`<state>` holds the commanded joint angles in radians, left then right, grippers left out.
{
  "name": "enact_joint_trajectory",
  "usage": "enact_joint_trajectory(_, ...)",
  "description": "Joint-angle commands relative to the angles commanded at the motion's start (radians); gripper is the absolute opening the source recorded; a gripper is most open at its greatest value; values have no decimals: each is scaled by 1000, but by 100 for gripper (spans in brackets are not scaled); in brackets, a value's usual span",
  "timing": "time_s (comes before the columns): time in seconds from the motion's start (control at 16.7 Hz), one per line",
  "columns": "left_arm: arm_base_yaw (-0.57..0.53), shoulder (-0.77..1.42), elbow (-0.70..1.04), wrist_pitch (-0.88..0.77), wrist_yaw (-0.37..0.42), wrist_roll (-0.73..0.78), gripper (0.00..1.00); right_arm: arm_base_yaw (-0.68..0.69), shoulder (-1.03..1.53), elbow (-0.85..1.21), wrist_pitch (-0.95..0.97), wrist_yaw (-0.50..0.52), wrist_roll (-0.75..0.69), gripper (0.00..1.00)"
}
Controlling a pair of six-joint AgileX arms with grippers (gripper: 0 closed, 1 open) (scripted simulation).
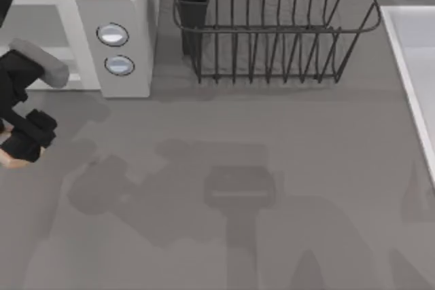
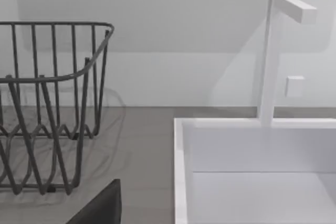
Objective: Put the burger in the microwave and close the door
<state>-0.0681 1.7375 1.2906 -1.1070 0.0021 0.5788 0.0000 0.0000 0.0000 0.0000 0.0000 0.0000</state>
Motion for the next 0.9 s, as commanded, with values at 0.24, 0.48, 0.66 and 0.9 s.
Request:
enact_joint_trajectory(0.24, 22, 43, -22, 188, 20, -47, 0, 0, 0, 0, 0, 0, 0, 100)
enact_joint_trajectory(0.48, 58, 117, -66, 512, 51, -123, 0, 0, 0, 0, 0, 0, 0, 100)
enact_joint_trajectory(0.66, 90, 178, -115, 810, 77, -192, 0, 0, 0, 0, 0, 0, 0, 100)
enact_joint_trajectory(0.9, 134, 249, -200, 1233, 113, -294, 0, 0, 0, 0, 0, 0, 0, 100)
